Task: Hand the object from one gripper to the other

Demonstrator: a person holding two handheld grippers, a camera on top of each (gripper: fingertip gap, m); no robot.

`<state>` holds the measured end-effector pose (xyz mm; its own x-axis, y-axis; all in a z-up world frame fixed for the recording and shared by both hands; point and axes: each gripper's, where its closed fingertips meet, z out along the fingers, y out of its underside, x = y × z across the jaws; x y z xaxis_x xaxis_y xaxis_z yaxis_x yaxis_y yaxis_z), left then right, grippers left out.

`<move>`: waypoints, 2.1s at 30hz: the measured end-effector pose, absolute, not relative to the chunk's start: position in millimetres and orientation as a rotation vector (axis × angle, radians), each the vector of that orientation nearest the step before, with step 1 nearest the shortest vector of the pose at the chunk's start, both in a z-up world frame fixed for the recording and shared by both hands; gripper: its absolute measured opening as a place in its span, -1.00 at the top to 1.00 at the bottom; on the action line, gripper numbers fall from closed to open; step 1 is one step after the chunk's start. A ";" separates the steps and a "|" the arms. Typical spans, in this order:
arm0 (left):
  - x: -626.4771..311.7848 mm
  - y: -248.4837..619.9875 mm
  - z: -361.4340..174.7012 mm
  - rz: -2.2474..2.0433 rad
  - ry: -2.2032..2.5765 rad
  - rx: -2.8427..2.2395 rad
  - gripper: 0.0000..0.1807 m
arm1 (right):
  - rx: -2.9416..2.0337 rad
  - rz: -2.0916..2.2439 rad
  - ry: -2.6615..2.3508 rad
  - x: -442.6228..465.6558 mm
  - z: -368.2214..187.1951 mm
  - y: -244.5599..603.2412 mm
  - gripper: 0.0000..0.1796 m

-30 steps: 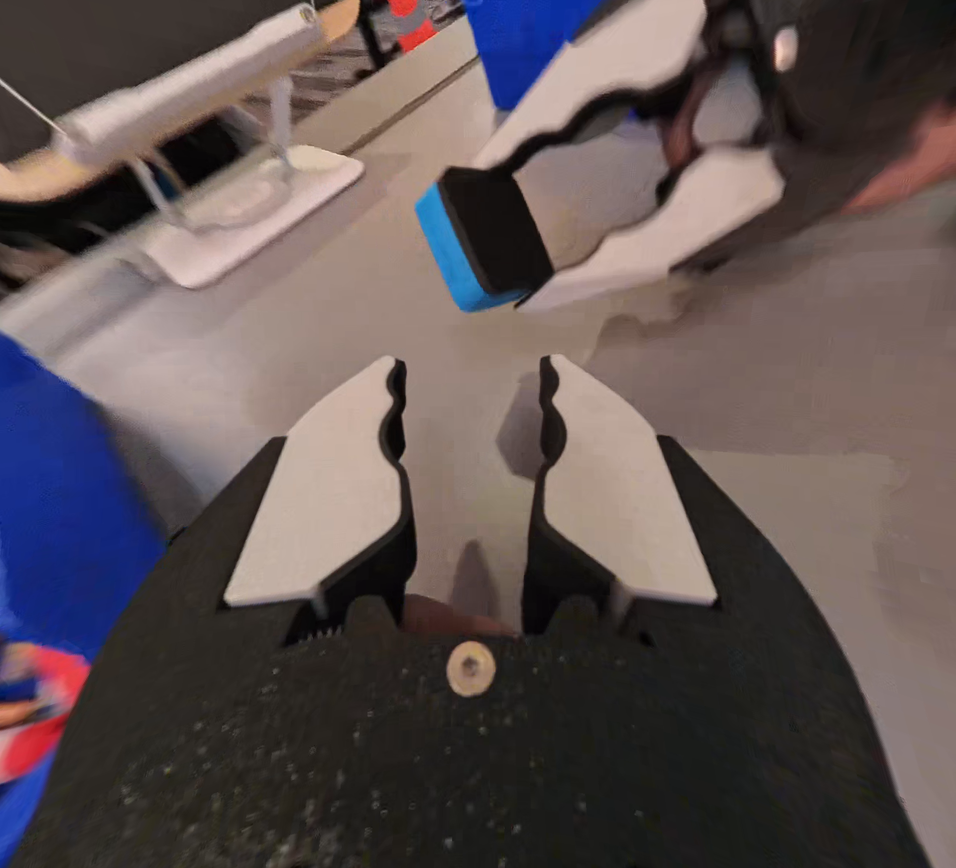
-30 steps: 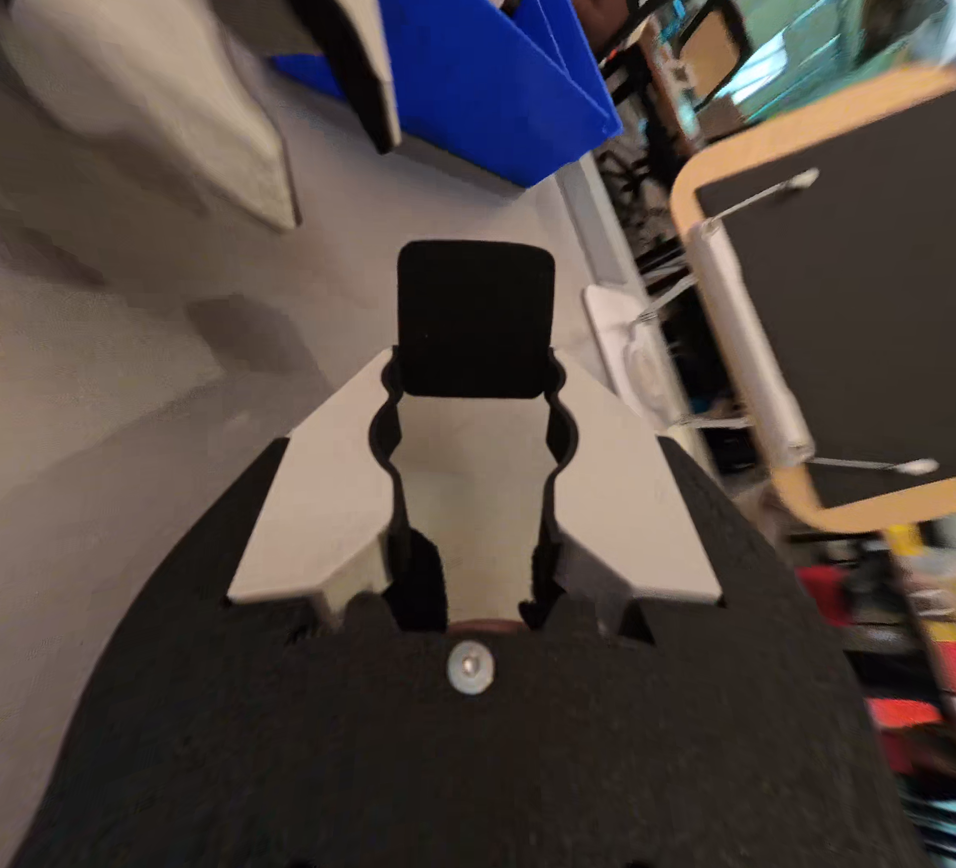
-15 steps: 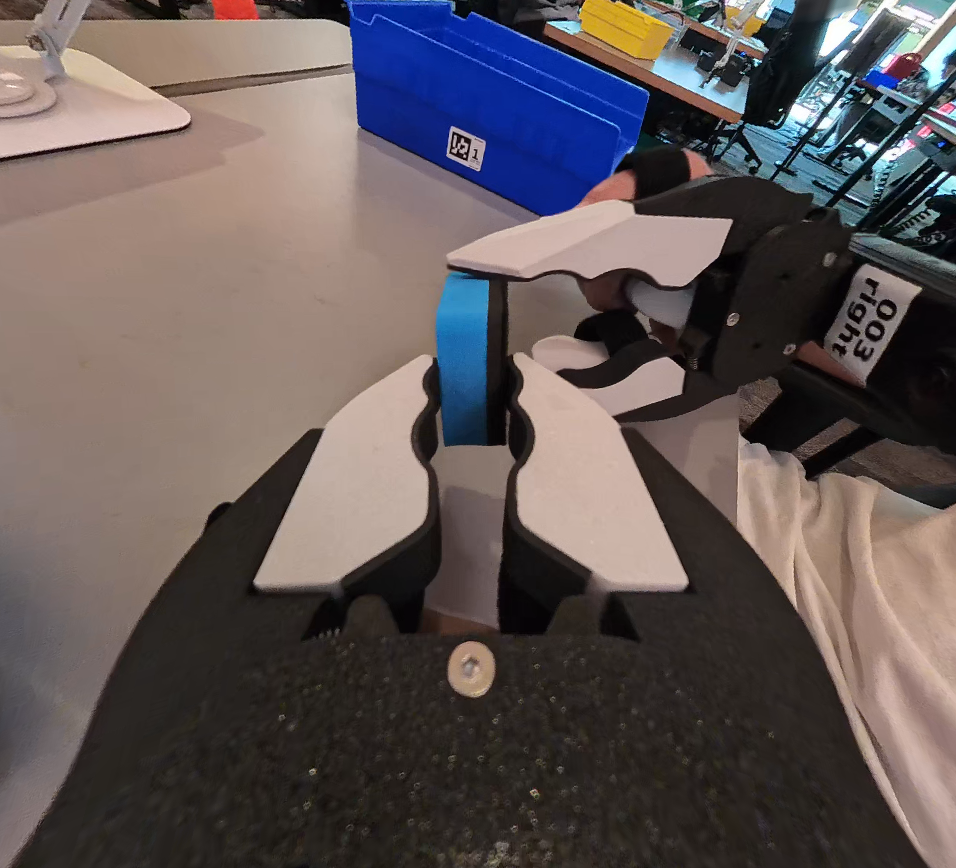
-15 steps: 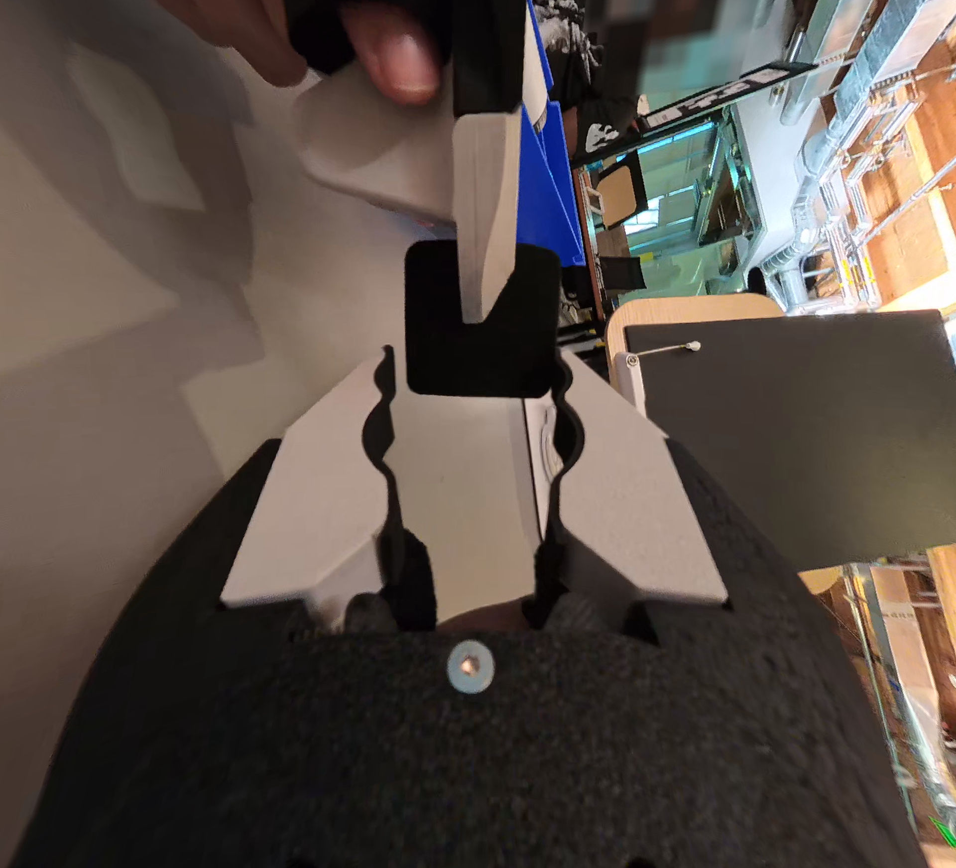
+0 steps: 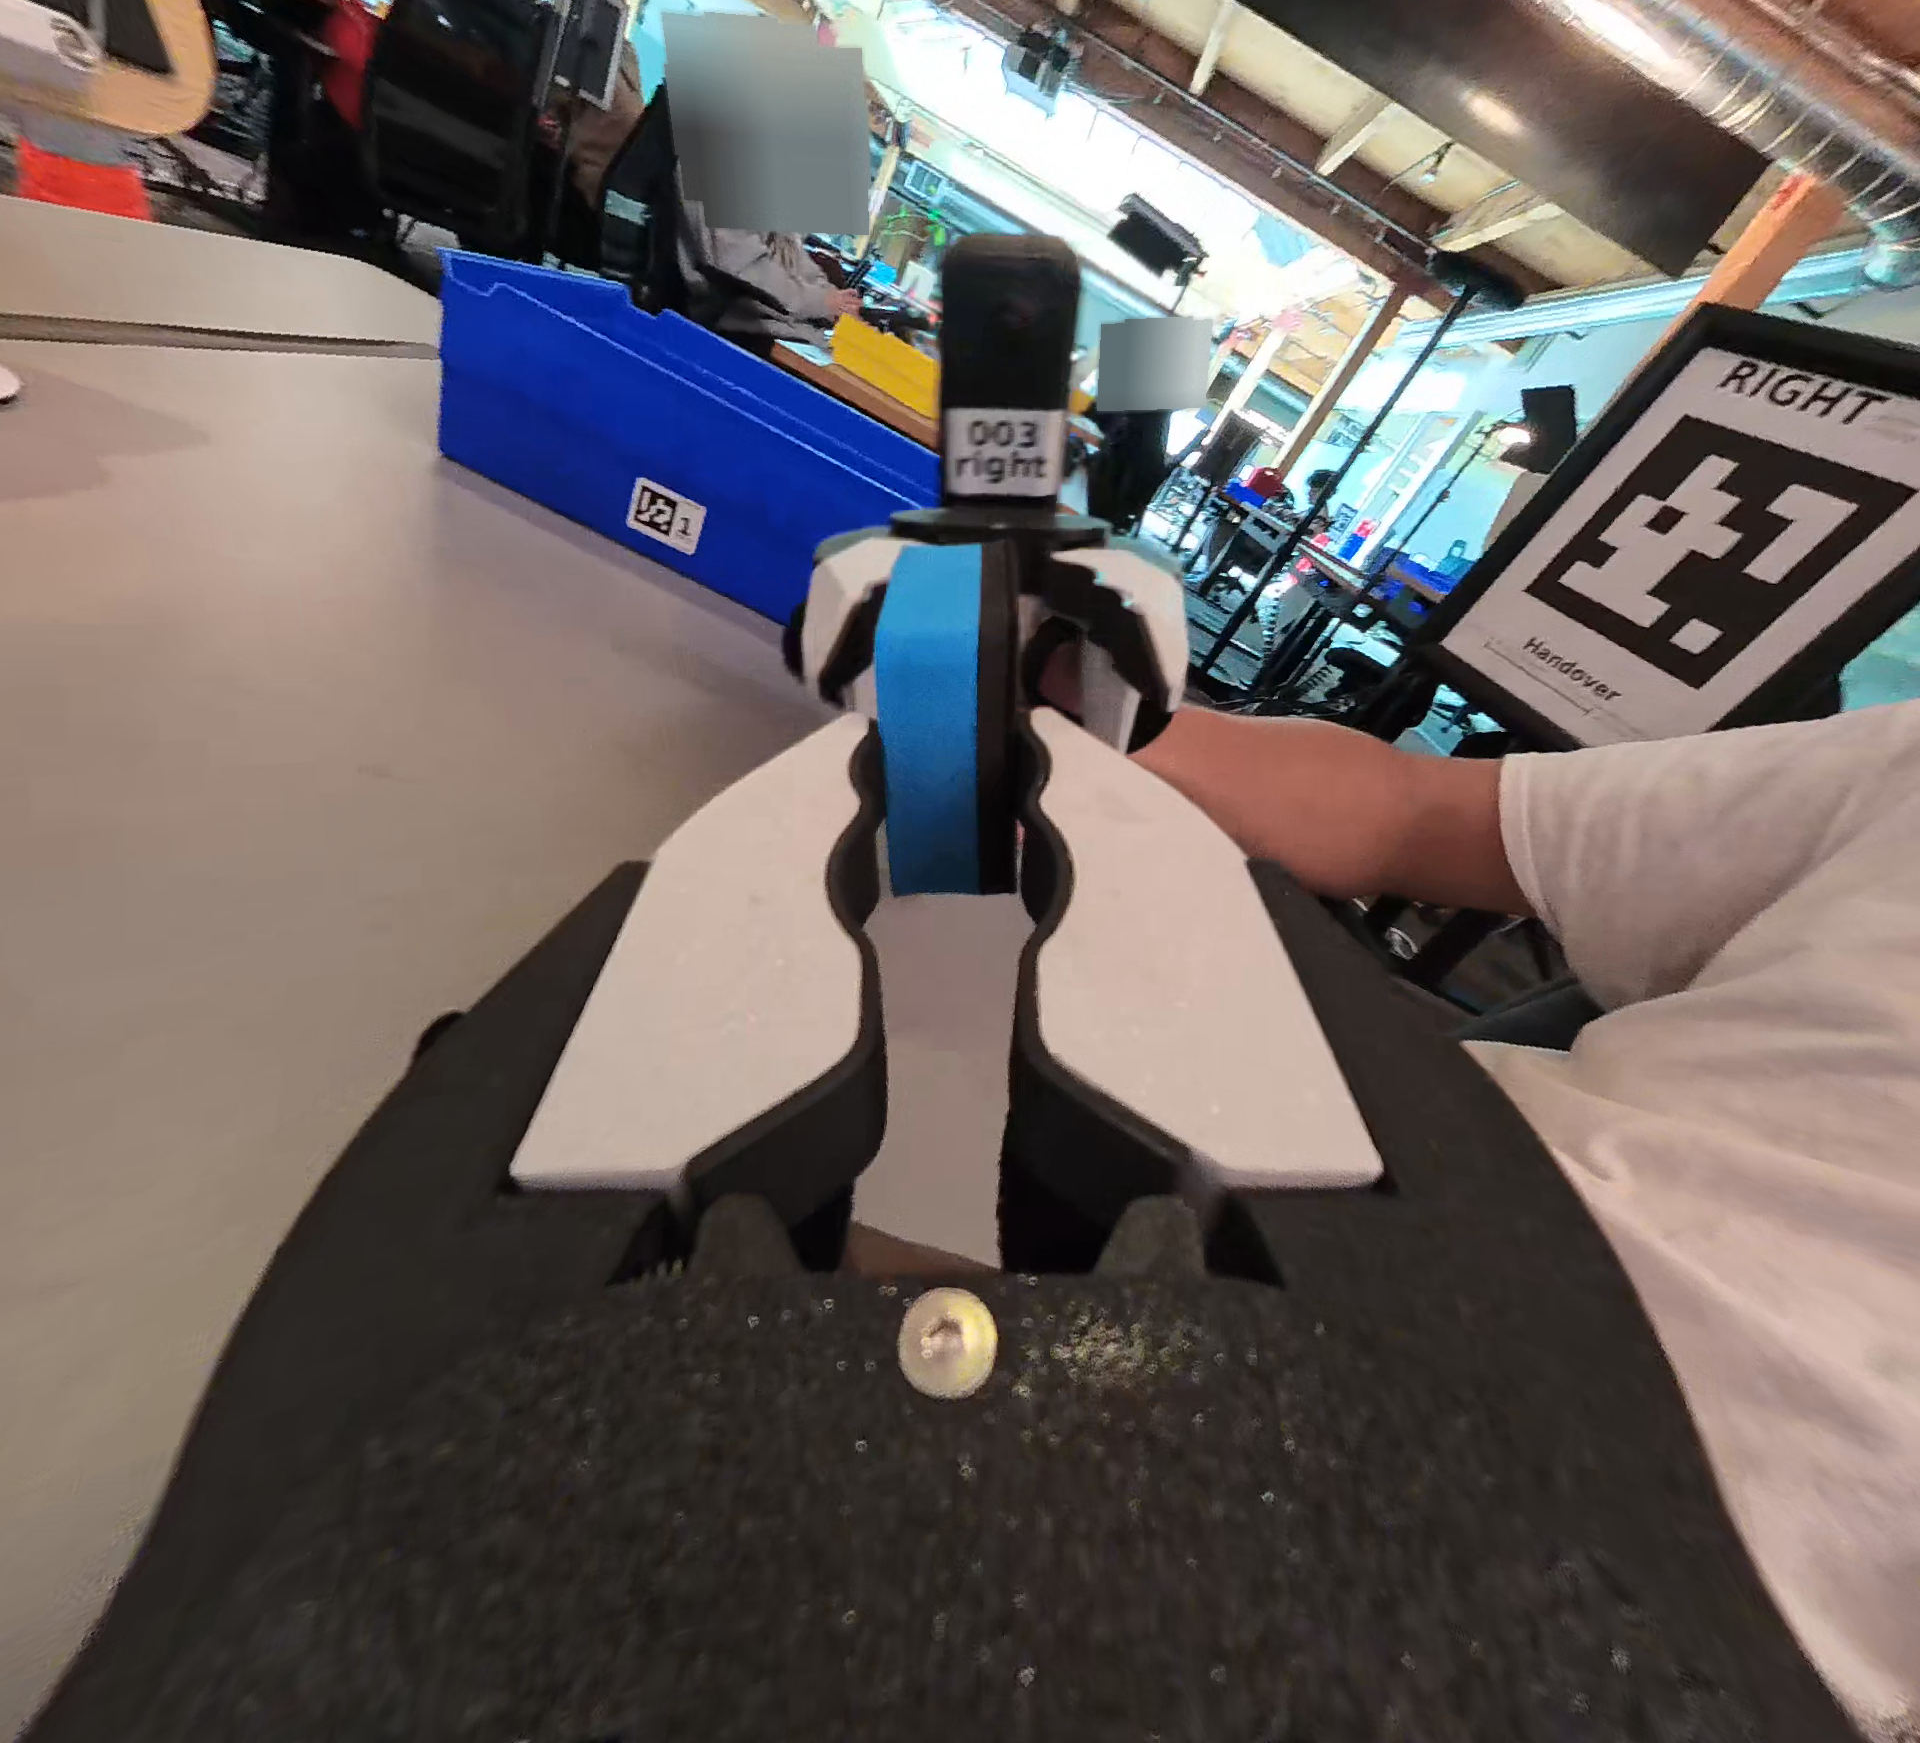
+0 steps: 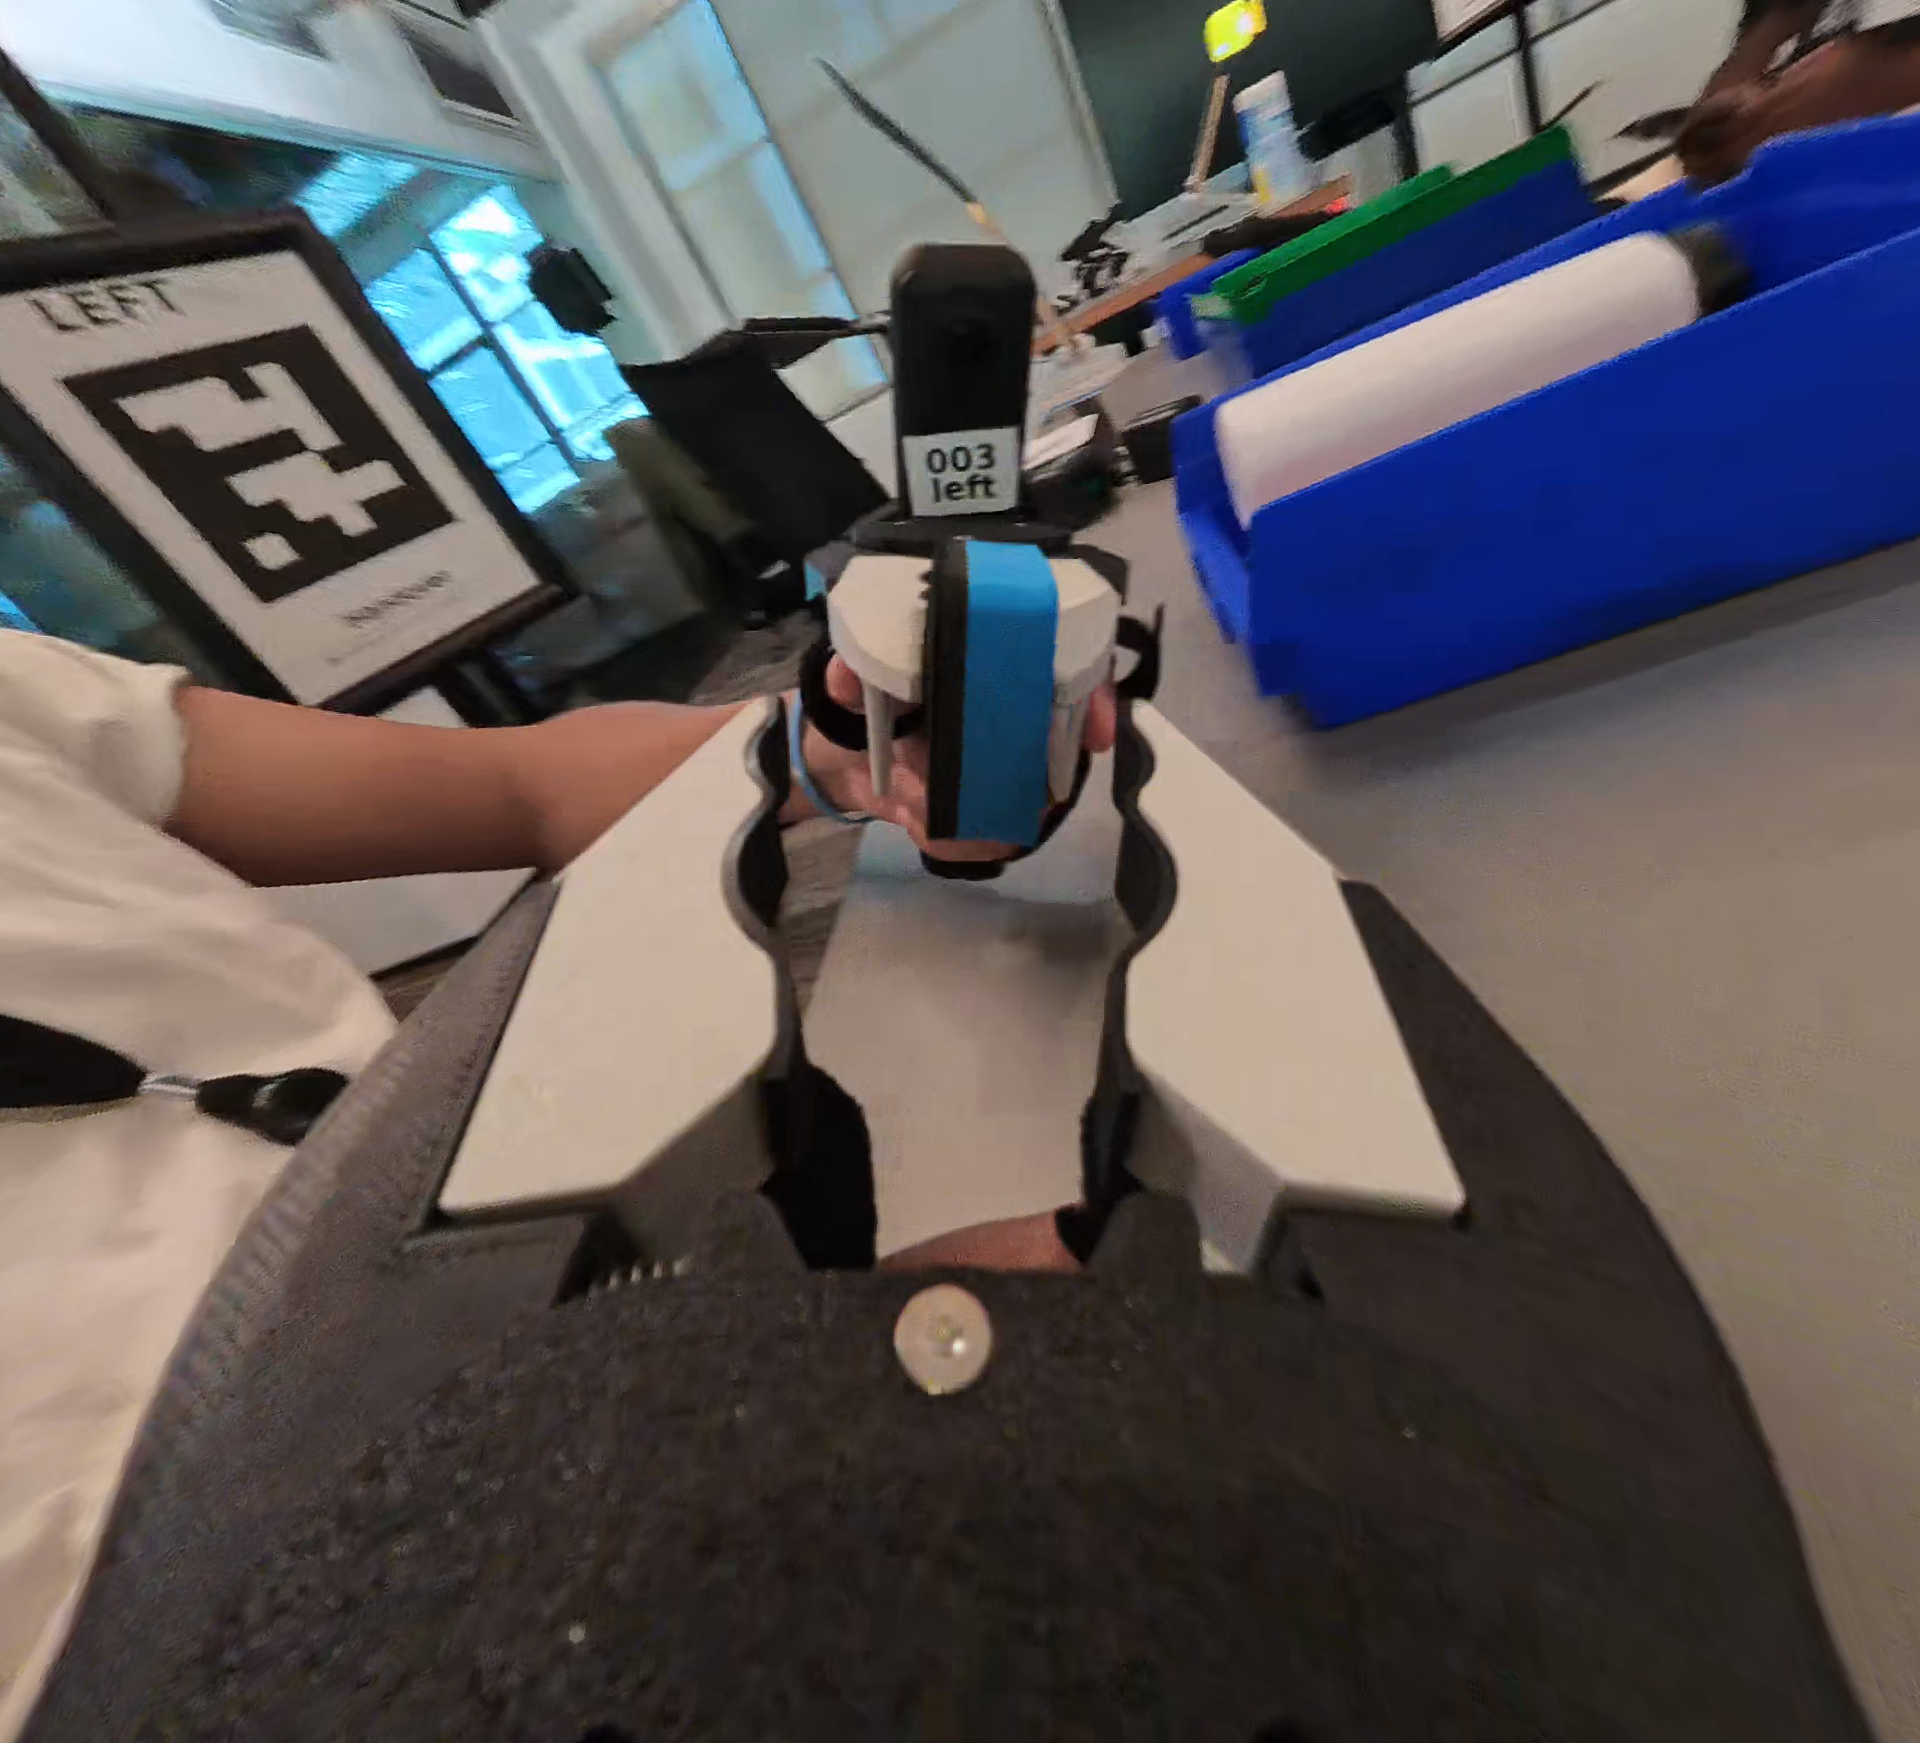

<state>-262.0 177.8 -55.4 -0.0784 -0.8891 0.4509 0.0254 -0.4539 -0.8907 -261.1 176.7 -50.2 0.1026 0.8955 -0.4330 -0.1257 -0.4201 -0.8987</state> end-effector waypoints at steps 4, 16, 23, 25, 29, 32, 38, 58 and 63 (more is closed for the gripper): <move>-254.4 166.9 -57.2 -1.622 1.016 -1.468 0.75 | -1.441 1.547 -0.735 -261.4 -38.3 175.6 0.69; -278.3 247.1 -108.1 -0.483 0.974 -1.614 0.51 | -1.621 0.945 -0.581 -194.1 -48.3 239.8 0.77; -288.3 260.1 -114.4 -0.146 1.001 -1.583 0.59 | -1.599 0.232 -0.438 -53.1 99.3 264.0 0.76; -283.9 255.8 -115.0 -0.167 1.012 -1.585 0.58 | -1.596 0.121 -0.256 9.8 135.4 257.8 0.77; -280.2 248.9 -120.2 -0.132 1.069 -1.561 0.58 | -2.005 -0.053 -0.120 108.6 71.8 239.9 0.76; -272.0 242.6 -125.4 -0.129 1.130 -1.533 0.59 | -2.426 -0.181 -0.031 166.8 -21.2 214.1 0.77; -254.7 229.7 -132.0 -0.144 1.206 -1.498 0.59 | -2.784 -0.043 0.081 190.0 -128.9 199.9 0.76; -263.8 233.1 -134.0 -0.161 1.175 -1.566 0.59 | -2.453 -0.452 0.175 258.4 -115.9 255.4 0.39; -267.4 237.0 -134.4 -0.154 1.158 -1.579 0.59 | -1.982 -0.432 0.207 240.5 45.5 225.9 0.41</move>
<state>-267.4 237.0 -134.4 0.5106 -0.7279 -0.4577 -0.5834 0.0978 -0.8063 240.5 225.9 45.5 0.9200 -0.3320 0.2085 0.0461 -0.4364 -0.8986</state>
